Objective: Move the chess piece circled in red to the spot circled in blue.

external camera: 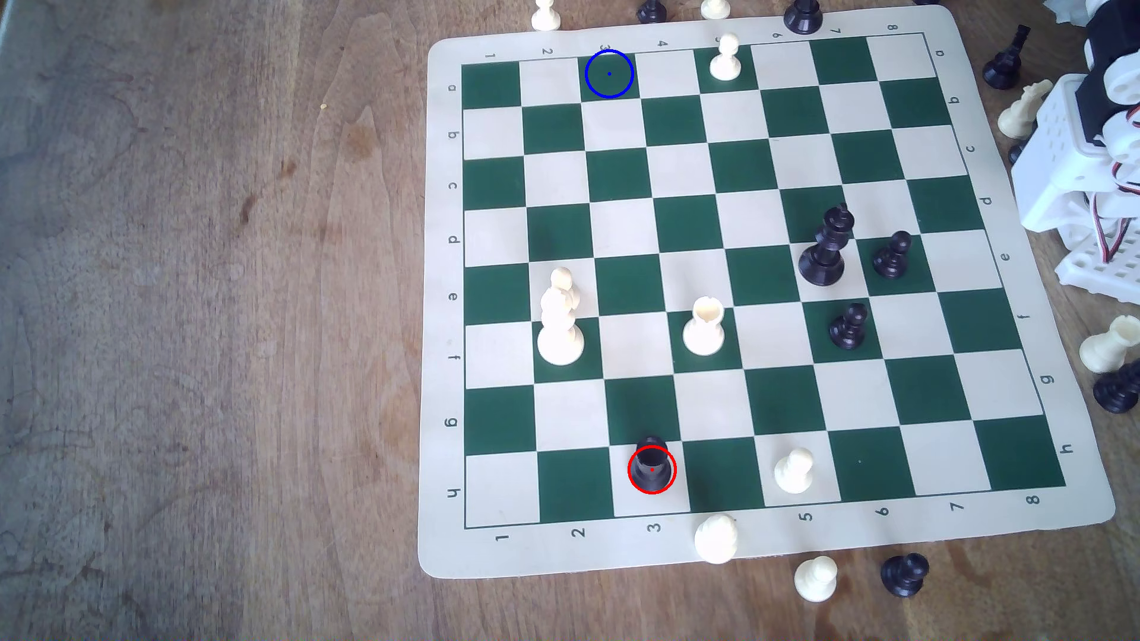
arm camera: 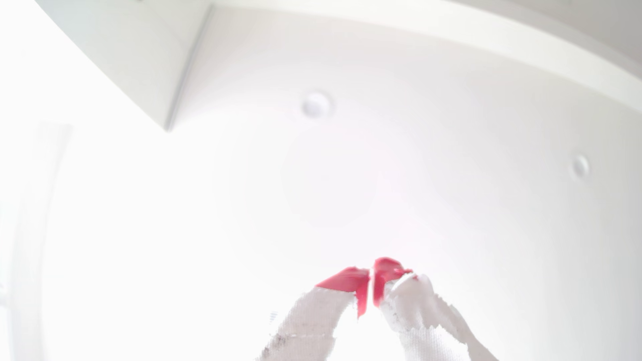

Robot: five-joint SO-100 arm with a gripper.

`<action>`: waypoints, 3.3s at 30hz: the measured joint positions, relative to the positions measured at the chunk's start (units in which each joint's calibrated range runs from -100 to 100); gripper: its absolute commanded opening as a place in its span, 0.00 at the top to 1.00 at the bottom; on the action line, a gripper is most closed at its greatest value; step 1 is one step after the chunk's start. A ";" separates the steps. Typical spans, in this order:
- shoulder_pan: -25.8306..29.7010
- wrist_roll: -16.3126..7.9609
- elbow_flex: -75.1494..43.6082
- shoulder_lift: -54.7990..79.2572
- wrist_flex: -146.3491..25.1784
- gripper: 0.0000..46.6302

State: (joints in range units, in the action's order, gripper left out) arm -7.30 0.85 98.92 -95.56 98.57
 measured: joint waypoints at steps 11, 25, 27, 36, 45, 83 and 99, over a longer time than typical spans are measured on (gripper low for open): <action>0.00 0.00 0.00 0.00 0.00 1.00; 0.00 -0.20 0.00 0.00 0.00 0.98; 2.73 -1.81 0.00 -0.08 0.00 0.95; 27.21 -2.98 0.00 -1.17 -17.45 1.00; 25.96 2.44 0.00 -0.84 -53.86 0.93; 29.13 -4.30 -81.70 80.94 -147.33 0.60; 25.81 -5.37 -97.88 103.31 -153.47 0.61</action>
State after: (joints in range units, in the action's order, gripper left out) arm 18.51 -4.52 1.04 7.75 -54.90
